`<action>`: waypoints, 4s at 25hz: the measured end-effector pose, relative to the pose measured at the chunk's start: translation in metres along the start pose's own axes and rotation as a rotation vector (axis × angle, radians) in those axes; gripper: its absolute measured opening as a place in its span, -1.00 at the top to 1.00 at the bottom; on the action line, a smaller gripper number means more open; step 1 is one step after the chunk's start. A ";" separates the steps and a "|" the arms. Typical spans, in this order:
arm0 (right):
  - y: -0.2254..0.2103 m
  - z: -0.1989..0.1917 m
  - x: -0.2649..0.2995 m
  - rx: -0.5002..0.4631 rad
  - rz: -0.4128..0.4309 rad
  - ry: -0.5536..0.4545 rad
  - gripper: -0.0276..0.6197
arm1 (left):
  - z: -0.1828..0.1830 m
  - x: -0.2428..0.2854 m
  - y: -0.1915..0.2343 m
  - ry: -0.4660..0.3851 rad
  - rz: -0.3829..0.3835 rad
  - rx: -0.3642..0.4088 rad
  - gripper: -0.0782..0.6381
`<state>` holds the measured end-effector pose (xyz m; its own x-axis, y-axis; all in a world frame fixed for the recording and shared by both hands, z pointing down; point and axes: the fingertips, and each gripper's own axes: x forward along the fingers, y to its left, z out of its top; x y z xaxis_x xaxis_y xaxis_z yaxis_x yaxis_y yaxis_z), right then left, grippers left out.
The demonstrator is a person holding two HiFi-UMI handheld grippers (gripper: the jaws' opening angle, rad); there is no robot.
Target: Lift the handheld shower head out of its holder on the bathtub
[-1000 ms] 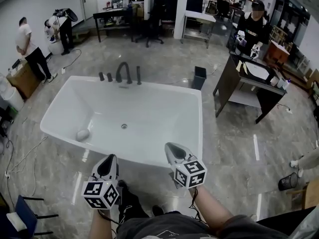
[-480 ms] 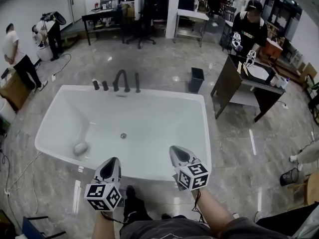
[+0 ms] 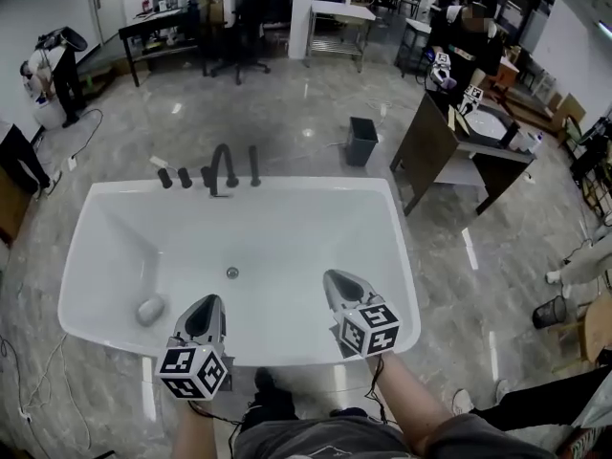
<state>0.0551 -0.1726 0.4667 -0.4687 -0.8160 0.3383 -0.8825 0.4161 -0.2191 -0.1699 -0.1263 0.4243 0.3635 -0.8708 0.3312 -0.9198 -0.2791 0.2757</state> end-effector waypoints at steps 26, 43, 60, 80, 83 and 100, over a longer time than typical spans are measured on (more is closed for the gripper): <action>0.001 0.039 0.163 0.068 -0.141 0.006 0.82 | 0.055 0.134 0.119 0.059 -0.121 -0.034 0.70; -0.076 0.061 0.266 0.022 -0.014 0.028 0.83 | 0.068 0.236 0.103 0.034 -0.029 -0.032 0.70; -0.103 0.038 0.396 0.007 0.048 0.085 0.82 | 0.046 0.319 0.157 0.082 0.024 -0.057 0.70; -0.106 0.011 0.494 -0.016 0.068 0.131 0.38 | 0.031 0.356 0.201 0.067 0.058 -0.094 0.70; -0.107 0.011 0.507 -0.013 0.056 0.121 0.35 | 0.029 0.359 0.202 0.069 0.045 -0.103 0.70; -0.127 0.005 0.585 -0.106 -0.038 0.098 0.26 | 0.022 0.369 0.215 0.070 0.041 -0.093 0.70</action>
<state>-0.1073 -0.7052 0.6877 -0.4322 -0.7910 0.4331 -0.8962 0.4303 -0.1085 -0.2365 -0.5161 0.5862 0.3387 -0.8492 0.4051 -0.9175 -0.2027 0.3422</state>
